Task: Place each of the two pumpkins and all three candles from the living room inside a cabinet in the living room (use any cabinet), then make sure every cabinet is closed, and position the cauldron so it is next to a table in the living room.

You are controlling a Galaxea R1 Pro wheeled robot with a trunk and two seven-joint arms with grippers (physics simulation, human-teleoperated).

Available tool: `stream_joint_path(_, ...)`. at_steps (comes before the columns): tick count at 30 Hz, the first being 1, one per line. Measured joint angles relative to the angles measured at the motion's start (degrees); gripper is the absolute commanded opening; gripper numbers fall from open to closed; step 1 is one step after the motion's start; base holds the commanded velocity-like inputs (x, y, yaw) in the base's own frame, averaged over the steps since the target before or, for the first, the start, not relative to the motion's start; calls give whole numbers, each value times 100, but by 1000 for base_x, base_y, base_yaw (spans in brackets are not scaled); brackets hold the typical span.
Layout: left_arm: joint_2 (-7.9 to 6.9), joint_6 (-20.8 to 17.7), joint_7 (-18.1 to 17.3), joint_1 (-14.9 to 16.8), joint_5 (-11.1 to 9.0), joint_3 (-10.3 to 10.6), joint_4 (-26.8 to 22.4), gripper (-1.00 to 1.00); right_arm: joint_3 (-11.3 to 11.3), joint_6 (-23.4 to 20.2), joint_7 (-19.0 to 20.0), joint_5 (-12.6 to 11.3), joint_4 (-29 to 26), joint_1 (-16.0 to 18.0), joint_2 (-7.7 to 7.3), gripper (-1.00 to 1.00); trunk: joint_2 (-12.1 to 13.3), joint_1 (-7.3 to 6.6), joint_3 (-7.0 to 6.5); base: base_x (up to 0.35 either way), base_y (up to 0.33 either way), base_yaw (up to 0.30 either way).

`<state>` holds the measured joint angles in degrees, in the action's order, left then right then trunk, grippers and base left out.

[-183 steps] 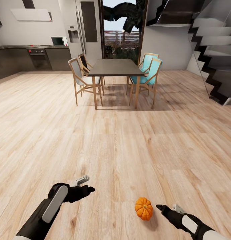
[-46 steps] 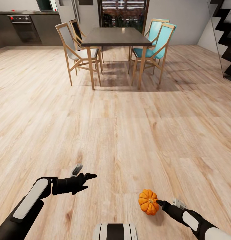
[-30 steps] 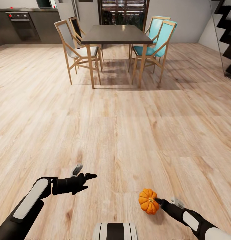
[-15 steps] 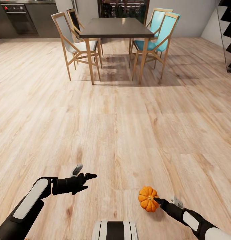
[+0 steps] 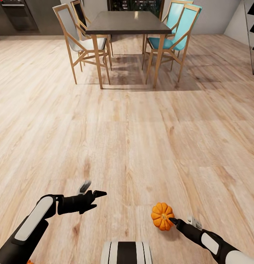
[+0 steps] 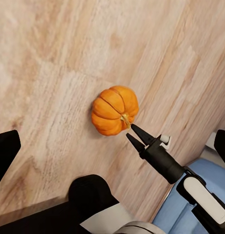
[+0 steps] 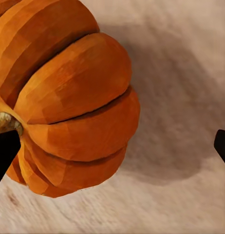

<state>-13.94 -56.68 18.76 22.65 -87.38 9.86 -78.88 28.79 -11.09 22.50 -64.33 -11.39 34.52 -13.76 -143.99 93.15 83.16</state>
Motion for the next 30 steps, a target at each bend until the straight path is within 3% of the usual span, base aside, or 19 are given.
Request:
stream_joint_path(3, 0, -1, 0, 0, 3, 6, 0, 100, 1, 3, -1, 1, 0, 0, 0, 100, -4, 8, 66, 0, 0, 0)
stream_joint_path(30, 0, 0, -9, 0, 0, 9, 0, 100, 0, 9, -1, 0, 25, 0, 9, 100, -4, 8, 67, 38, 17, 0)
